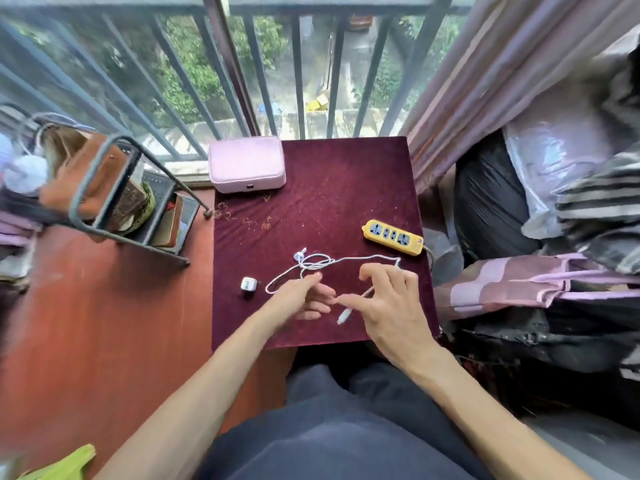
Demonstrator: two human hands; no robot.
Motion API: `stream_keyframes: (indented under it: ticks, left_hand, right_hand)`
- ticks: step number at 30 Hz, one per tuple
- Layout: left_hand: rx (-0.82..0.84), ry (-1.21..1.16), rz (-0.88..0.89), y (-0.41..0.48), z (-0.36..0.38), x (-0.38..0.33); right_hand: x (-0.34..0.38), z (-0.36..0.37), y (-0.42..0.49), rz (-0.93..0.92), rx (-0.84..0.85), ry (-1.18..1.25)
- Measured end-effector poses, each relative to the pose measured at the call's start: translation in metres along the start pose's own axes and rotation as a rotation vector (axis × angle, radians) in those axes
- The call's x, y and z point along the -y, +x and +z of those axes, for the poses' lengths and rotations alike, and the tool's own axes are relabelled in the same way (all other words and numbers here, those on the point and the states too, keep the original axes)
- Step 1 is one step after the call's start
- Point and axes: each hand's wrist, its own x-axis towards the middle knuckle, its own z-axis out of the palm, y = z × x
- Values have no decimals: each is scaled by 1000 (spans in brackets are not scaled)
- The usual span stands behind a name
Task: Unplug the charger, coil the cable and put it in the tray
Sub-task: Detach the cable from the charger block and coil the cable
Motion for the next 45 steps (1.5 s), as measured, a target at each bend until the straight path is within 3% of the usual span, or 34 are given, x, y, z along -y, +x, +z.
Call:
stream_keyframes:
  ticks: [6, 9, 15, 19, 21, 24, 27, 31, 37, 45]
  left_hand:
    - [508, -254, 45, -59, 66, -8]
    - [636, -309, 66, -75, 75, -12]
    - [561, -227, 175, -97, 83, -30]
    - [346, -287, 245, -108, 90, -39]
    - [273, -292, 304, -114, 90, -41]
    - [293, -273, 363, -127, 89, -42]
    - [388, -262, 400, -141, 89, -39]
    - [460, -294, 418, -154, 96, -33]
    - [398, -413, 443, -154, 91, -25]
    - [360, -517, 387, -132, 76, -4]
  right_hand:
    - [10, -48, -21, -123, -200, 25]
    - [11, -56, -34, -155, -231, 63]
    - [20, -56, -47, -205, -267, 90]
    - [18, -60, -49, -280, -266, 91]
    - [11, -69, -46, -217, -317, 157]
    - [-11, -82, -29, -22, -376, 383]
    - [-25, -91, -6, 63, -129, 571]
    - [-13, -88, 26, 0, 178, 658]
    - [0, -124, 95, 16, -41, 619]
    - [16, -205, 172, -173, -285, 482]
